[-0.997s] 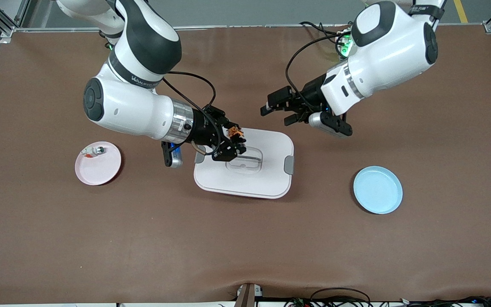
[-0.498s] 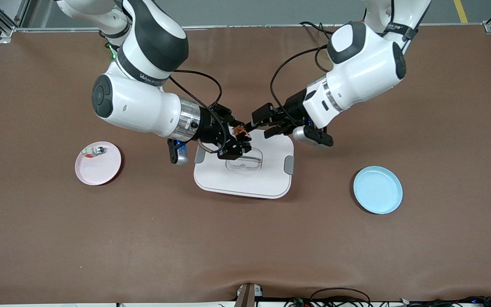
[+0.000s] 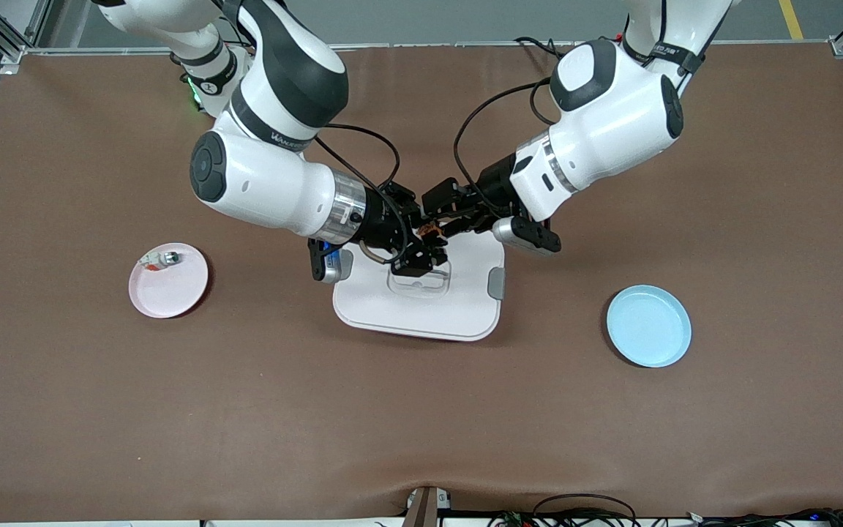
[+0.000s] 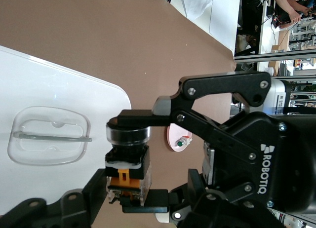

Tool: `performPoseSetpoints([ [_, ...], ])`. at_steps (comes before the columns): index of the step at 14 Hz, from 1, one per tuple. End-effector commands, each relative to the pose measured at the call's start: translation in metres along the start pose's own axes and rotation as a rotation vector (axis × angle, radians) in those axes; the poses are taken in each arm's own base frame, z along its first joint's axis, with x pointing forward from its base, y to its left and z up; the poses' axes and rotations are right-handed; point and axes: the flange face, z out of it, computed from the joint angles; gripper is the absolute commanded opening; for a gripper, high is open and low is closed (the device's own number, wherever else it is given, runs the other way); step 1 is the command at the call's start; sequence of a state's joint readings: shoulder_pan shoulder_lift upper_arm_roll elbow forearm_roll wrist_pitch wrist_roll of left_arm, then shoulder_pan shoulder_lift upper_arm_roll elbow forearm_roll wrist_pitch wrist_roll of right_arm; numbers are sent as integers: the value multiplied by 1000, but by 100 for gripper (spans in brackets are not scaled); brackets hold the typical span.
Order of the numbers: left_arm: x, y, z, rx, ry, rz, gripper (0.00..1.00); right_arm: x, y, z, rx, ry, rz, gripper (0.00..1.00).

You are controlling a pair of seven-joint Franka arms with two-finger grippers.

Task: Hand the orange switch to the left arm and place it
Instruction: 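Carry the switch with the left gripper while the right gripper withdraws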

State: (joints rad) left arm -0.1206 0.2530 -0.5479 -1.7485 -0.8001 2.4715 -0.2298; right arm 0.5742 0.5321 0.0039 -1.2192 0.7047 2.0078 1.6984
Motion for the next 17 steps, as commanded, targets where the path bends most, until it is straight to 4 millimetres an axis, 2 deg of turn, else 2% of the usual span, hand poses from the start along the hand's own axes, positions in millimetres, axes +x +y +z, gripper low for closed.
performPoseSetpoints([
  [1, 3, -3, 8, -18, -10, 35, 65, -7, -3, -2, 12, -9, 10, 0],
  [5, 6, -7, 12, -18, -4, 36, 57, -9, -4, -4, 15, -12, 17, 0],
  [6, 6, -8, 13, -15, -5, 36, 51, -10, -4, -5, 17, -13, 15, 0],
  [11, 4, -12, 23, -8, -21, 34, 6, -8, -4, -5, 17, -13, 17, 0],
  [12, 4, -11, 22, -8, -20, 37, 0, -9, -4, -4, 16, -13, 16, 0],
  [13, 4, -10, 22, -8, -19, 39, 0, -9, -4, -5, 17, -12, 17, 0],
  [14, 5, -11, 22, -6, -18, 39, 0, -7, -5, -5, 16, -9, 14, 11],
  [15, 5, -12, 22, -5, -18, 36, 0, -7, -5, -5, 16, -9, 12, 99],
  [17, 9, -14, 18, 1, -11, 37, 0, 1, -8, -11, 20, -2, 6, 100],
])
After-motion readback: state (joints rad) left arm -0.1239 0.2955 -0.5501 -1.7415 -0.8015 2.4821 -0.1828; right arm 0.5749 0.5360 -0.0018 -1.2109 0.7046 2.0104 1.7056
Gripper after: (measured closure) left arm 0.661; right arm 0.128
